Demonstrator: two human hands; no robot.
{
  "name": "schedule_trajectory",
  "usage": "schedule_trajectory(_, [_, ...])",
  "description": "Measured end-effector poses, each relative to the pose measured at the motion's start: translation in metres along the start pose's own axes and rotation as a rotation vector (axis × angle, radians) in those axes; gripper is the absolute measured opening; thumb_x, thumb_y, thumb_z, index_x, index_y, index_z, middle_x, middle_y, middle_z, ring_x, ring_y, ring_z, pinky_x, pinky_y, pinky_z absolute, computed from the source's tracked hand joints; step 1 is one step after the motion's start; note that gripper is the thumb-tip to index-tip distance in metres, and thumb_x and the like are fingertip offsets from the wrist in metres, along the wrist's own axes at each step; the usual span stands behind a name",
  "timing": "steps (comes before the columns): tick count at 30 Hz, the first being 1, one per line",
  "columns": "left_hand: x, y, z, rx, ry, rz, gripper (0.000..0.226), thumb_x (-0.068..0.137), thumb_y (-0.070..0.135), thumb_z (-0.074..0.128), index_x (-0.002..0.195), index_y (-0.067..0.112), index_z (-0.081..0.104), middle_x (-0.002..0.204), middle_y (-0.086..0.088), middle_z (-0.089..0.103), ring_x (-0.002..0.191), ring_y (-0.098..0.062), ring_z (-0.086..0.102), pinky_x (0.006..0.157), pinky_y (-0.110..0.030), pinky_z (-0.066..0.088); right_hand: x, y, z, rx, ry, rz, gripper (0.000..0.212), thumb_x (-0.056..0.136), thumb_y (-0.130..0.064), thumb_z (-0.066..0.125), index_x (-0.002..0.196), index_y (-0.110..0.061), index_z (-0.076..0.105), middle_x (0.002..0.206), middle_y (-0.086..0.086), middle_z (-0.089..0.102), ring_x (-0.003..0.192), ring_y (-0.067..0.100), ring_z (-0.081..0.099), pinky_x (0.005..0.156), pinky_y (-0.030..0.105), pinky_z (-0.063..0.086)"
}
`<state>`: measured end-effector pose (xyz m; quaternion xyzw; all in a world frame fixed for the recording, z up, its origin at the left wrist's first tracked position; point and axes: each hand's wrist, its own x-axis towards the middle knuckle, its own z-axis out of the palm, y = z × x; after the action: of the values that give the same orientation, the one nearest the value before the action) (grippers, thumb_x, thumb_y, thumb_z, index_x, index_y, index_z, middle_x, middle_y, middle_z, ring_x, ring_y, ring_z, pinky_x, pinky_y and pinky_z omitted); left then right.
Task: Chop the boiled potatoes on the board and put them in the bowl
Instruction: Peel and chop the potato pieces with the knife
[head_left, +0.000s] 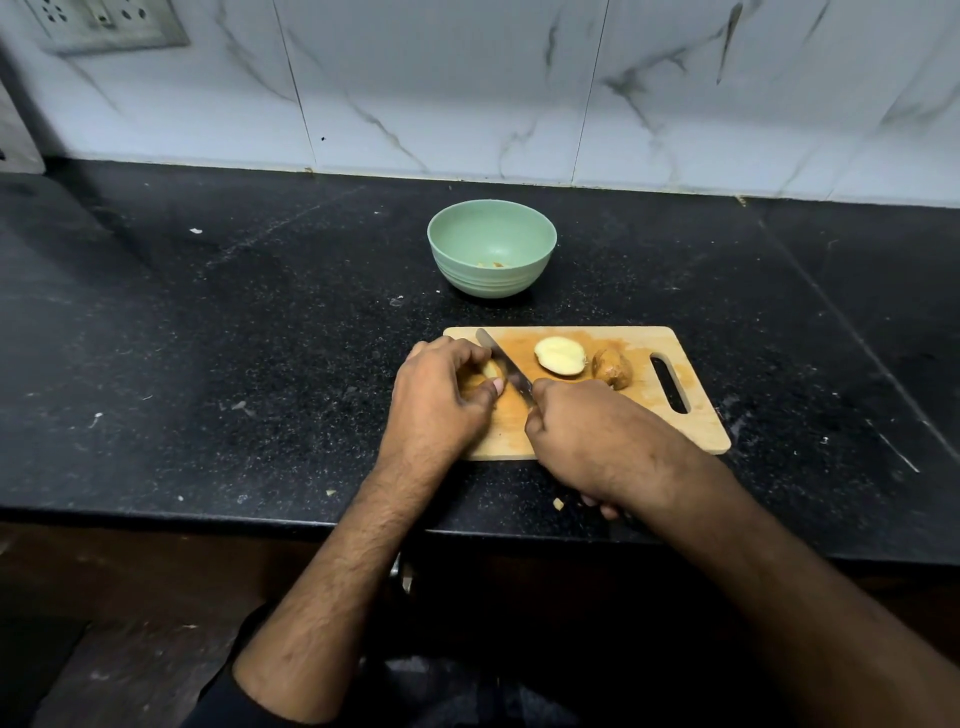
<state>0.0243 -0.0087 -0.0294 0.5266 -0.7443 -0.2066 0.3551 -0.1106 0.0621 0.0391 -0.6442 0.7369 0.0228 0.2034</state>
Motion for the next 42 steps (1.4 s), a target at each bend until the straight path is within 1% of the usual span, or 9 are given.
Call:
schedule_trajectory(9, [-0.003, 0.0, 0.003, -0.023, 0.019, -0.012, 0.027, 0.084, 0.023, 0.078, 0.111, 0.017, 0.073, 0.103, 0.009, 0.066, 0.105, -0.012, 0.053, 0.096, -0.028, 0.045, 0.013, -0.003, 0.008, 0.029, 0.005, -0.003, 0.042, 0.106, -0.03, 0.036, 0.147, -0.026, 0.038, 0.082, 0.004, 0.051, 0.057, 0.016, 0.048, 0.047, 0.028, 0.042])
schedule_trajectory(12, [-0.005, 0.0, 0.007, -0.012, 0.054, 0.001, 0.025, 0.084, 0.022, 0.077, 0.109, 0.017, 0.073, 0.098, 0.01, 0.065, 0.1, -0.013, 0.053, 0.093, -0.03, 0.045, 0.004, 0.0, 0.008, 0.025, -0.016, 0.006, 0.037, 0.106, -0.029, 0.038, 0.143, -0.023, 0.04, 0.082, 0.005, 0.056, 0.055, 0.016, 0.053, 0.044, 0.029, 0.047])
schedule_trajectory(16, [-0.005, 0.0, 0.007, -0.011, 0.057, 0.003, 0.027, 0.085, 0.022, 0.076, 0.111, 0.015, 0.072, 0.105, 0.007, 0.067, 0.105, -0.014, 0.053, 0.095, -0.026, 0.042, -0.01, 0.002, 0.008, 0.077, -0.092, 0.041, 0.031, 0.107, -0.027, 0.036, 0.137, -0.022, 0.039, 0.081, 0.011, 0.061, 0.044, 0.02, 0.059, 0.039, 0.031, 0.054])
schedule_trajectory(19, [-0.004, 0.0, 0.006, 0.001, 0.056, 0.003, 0.026, 0.086, 0.023, 0.075, 0.111, 0.016, 0.072, 0.103, 0.007, 0.066, 0.105, -0.013, 0.052, 0.095, -0.027, 0.043, -0.02, 0.005, 0.005, 0.102, -0.117, 0.05, 0.022, 0.107, -0.026, 0.034, 0.126, -0.018, 0.041, 0.08, 0.013, 0.062, 0.039, 0.02, 0.057, 0.037, 0.028, 0.05])
schedule_trajectory(24, [-0.005, 0.0, 0.006, 0.002, 0.052, -0.005, 0.025, 0.086, 0.026, 0.075, 0.109, 0.018, 0.072, 0.099, 0.01, 0.063, 0.102, -0.011, 0.051, 0.095, -0.028, 0.044, -0.037, 0.007, 0.009, 0.108, -0.137, 0.073, 0.018, 0.108, -0.028, 0.035, 0.122, -0.018, 0.041, 0.084, 0.013, 0.061, 0.043, 0.02, 0.059, 0.04, 0.034, 0.056])
schedule_trajectory(26, [-0.005, 0.001, 0.006, 0.001, 0.048, -0.01, 0.025, 0.086, 0.027, 0.075, 0.109, 0.018, 0.072, 0.1, 0.009, 0.064, 0.101, -0.012, 0.051, 0.096, -0.031, 0.045, -0.042, 0.009, 0.012, 0.098, -0.125, 0.071, 0.022, 0.108, -0.028, 0.035, 0.127, -0.019, 0.041, 0.085, 0.012, 0.06, 0.046, 0.02, 0.059, 0.041, 0.034, 0.056])
schedule_trajectory(31, [-0.006, 0.002, 0.006, -0.002, 0.046, -0.023, 0.026, 0.086, 0.029, 0.074, 0.11, 0.02, 0.071, 0.103, 0.011, 0.065, 0.102, -0.01, 0.052, 0.098, -0.039, 0.047, -0.052, 0.014, 0.022, 0.037, -0.025, 0.022, 0.028, 0.107, -0.032, 0.035, 0.129, -0.02, 0.046, 0.079, 0.002, 0.055, 0.052, 0.011, 0.048, 0.041, 0.025, 0.042])
schedule_trajectory(37, [-0.007, 0.002, 0.005, -0.007, 0.035, -0.029, 0.026, 0.086, 0.031, 0.074, 0.111, 0.024, 0.069, 0.103, 0.013, 0.062, 0.104, -0.012, 0.052, 0.1, -0.043, 0.047, -0.061, 0.018, 0.01, 0.04, -0.024, 0.02, 0.027, 0.106, -0.033, 0.036, 0.125, -0.021, 0.05, 0.077, -0.001, 0.055, 0.055, 0.008, 0.047, 0.045, 0.021, 0.04])
schedule_trajectory(42, [-0.006, 0.001, 0.005, 0.001, 0.048, -0.02, 0.029, 0.084, 0.034, 0.075, 0.109, 0.022, 0.068, 0.104, 0.01, 0.063, 0.107, -0.015, 0.052, 0.099, -0.045, 0.047, -0.056, 0.015, 0.001, 0.117, 0.105, 0.041, 0.025, 0.105, -0.035, 0.036, 0.121, -0.023, 0.052, 0.079, -0.001, 0.059, 0.058, 0.01, 0.053, 0.049, 0.024, 0.045])
